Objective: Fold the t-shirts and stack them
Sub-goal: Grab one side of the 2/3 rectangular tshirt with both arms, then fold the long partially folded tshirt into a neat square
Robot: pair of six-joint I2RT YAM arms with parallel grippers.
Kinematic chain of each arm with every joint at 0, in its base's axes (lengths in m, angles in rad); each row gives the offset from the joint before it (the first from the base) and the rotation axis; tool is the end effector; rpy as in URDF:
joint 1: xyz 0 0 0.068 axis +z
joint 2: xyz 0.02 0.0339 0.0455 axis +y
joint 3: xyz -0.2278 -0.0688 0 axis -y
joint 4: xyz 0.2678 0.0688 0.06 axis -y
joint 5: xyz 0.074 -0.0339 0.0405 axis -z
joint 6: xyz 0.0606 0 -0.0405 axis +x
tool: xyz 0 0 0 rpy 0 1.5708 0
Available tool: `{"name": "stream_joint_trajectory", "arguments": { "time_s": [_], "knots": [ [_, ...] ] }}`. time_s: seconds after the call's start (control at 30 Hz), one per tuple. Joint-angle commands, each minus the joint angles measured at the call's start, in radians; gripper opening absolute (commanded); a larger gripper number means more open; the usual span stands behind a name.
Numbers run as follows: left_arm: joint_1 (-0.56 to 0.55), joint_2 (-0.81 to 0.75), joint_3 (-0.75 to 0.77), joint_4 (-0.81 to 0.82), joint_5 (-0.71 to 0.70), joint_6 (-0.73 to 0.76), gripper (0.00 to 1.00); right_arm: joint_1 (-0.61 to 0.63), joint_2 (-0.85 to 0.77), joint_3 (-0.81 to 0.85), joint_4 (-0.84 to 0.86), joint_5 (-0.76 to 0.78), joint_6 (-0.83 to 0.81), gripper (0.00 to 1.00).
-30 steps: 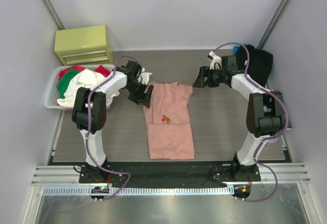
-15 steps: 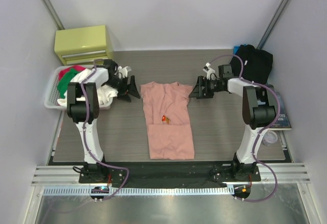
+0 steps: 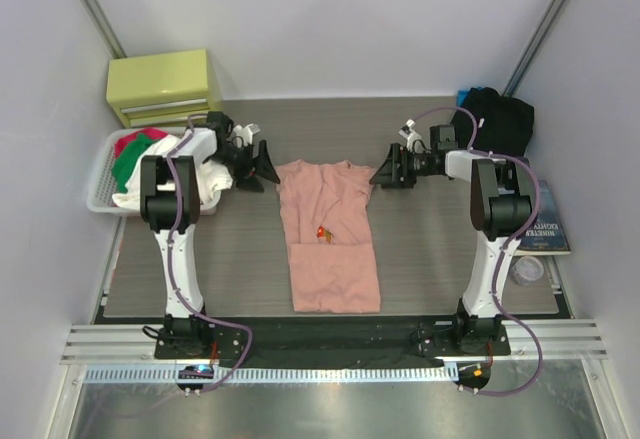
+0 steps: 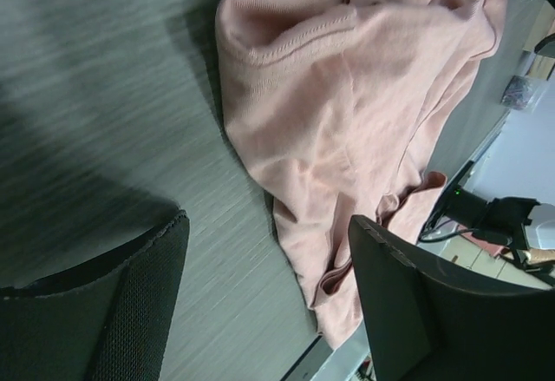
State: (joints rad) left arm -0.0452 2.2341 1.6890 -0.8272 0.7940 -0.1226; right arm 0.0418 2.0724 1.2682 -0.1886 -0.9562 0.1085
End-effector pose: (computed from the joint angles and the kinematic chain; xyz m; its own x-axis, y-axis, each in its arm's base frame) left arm 0.4409 -0.0632 0.0913 -0.9931 -0.0409 -0.1102 0.0511 0.6941 -0.7180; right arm 0.4156 0.0669 0.0707 -0.8828 0.0256 -0.4690 -0.3767 0.5580 0.7394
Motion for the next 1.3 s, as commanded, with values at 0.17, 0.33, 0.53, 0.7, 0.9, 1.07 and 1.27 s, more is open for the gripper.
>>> {"name": "stream_joint_trajectory", "arguments": {
  "time_s": [0.17, 0.33, 0.53, 0.7, 0.9, 1.07, 1.27],
  "knots": [
    [-0.050, 0.151, 0.139, -0.059, 0.128, 0.004, 0.75, 0.040, 0.121, 0.072, 0.061, 0.050, 0.062, 0.80],
    [-0.102, 0.193, 0.195, -0.089, 0.123, 0.018, 0.75, 0.072, 0.146, 0.097, 0.087, 0.054, 0.086, 0.80],
    [-0.107, 0.199, 0.206, -0.082, 0.125, 0.017, 0.71, 0.099, 0.183, 0.119, 0.107, 0.062, 0.111, 0.79],
    [-0.107, 0.216, 0.210, -0.082, 0.140, 0.011, 0.48, 0.127, 0.209, 0.138, 0.107, 0.065, 0.117, 0.61],
    [-0.099, 0.234, 0.212, -0.093, 0.142, 0.023, 0.00, 0.147, 0.232, 0.145, 0.106, 0.060, 0.109, 0.01],
    [-0.096, 0.223, 0.212, -0.095, 0.136, 0.032, 0.00, 0.150, 0.209, 0.135, 0.094, 0.025, 0.080, 0.01],
    [-0.094, 0.144, 0.195, -0.084, 0.151, 0.032, 0.00, 0.150, 0.134, 0.146, 0.041, -0.003, 0.031, 0.01]
  ]
}}
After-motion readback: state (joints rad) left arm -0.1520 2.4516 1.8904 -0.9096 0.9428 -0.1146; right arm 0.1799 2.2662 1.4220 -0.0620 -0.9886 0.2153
